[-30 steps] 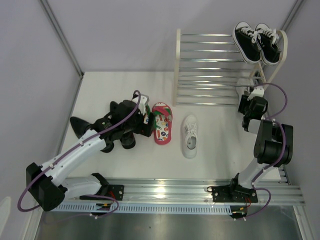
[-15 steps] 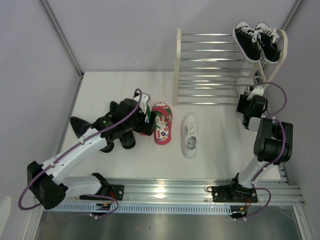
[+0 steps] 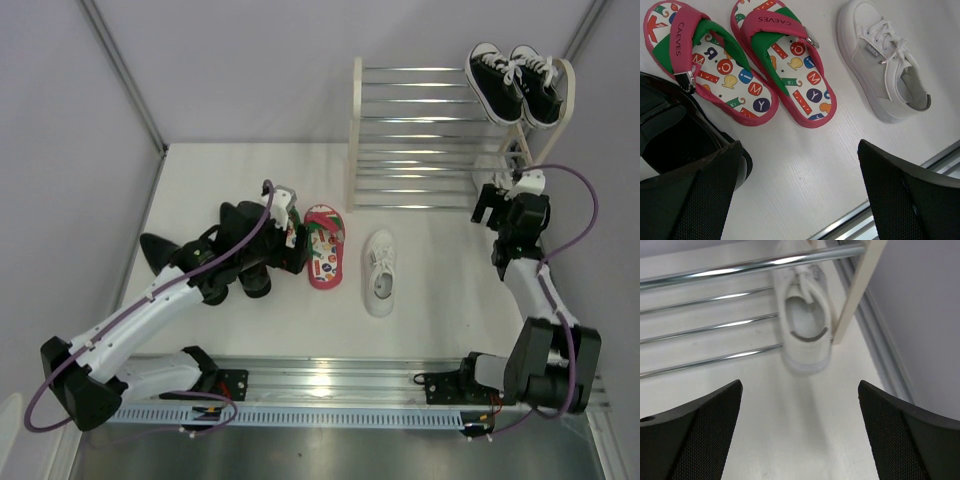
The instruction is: Place and organize the shoes onto the shoe shelf
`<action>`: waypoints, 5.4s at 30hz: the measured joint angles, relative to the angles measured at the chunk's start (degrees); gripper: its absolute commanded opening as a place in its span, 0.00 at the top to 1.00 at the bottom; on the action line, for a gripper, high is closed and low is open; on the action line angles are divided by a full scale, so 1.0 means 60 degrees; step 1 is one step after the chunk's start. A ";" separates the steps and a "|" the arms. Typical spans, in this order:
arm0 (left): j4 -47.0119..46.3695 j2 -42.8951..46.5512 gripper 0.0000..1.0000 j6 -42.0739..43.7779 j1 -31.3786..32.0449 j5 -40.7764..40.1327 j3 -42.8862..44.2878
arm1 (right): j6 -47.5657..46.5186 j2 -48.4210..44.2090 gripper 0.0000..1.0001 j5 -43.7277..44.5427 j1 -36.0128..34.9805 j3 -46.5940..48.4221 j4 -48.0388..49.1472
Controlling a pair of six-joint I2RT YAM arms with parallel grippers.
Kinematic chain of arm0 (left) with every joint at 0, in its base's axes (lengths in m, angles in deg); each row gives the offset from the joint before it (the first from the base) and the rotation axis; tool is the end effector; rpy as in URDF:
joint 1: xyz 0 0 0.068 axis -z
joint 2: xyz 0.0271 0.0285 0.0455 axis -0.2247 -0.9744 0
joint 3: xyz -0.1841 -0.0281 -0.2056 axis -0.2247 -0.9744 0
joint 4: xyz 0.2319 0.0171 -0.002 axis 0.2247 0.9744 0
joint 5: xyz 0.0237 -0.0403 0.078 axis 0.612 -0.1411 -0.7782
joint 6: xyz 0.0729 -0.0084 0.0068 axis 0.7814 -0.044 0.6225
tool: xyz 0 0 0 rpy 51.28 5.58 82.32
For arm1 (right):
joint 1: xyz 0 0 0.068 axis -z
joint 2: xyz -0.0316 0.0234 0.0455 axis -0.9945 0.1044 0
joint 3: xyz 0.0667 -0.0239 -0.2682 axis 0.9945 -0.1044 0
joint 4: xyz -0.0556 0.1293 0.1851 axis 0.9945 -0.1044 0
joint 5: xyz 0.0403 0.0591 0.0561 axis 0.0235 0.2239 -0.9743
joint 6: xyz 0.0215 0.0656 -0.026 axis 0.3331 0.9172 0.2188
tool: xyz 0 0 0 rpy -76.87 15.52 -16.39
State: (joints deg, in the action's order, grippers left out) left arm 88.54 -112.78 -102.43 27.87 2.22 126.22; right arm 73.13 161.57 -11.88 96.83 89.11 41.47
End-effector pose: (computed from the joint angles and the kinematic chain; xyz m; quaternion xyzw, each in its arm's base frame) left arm 0.1726 -0.1416 0.3225 0.1902 0.8705 -0.1688 0.4214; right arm 0.2858 -0.0671 0.2701 0.0707 0.8058 -0.0985 0.5797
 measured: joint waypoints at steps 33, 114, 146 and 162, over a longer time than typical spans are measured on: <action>-0.0211 0.2703 0.01 -0.0441 0.0109 0.1013 -0.1840 | 0.8910 -0.1661 0.27 0.4605 -1.1067 0.0503 -0.9402; -0.0546 -0.0699 0.01 0.0025 0.1457 0.0073 -0.0696 | 0.1752 0.2273 1.00 -0.0372 -0.0739 0.2218 -0.3319; -0.1064 -0.2211 0.01 0.0331 0.1457 -0.0062 0.0200 | 0.1741 0.5115 1.00 -0.0914 -0.0572 0.4645 -0.2014; -0.1100 -0.2306 0.01 0.0342 0.1457 -0.0073 0.0262 | 0.1942 0.5421 1.00 -0.0535 -0.0572 0.4677 -0.1716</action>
State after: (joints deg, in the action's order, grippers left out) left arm 81.94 -126.61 -100.37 36.62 1.78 127.80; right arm 84.78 194.09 -15.10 93.40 117.18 31.18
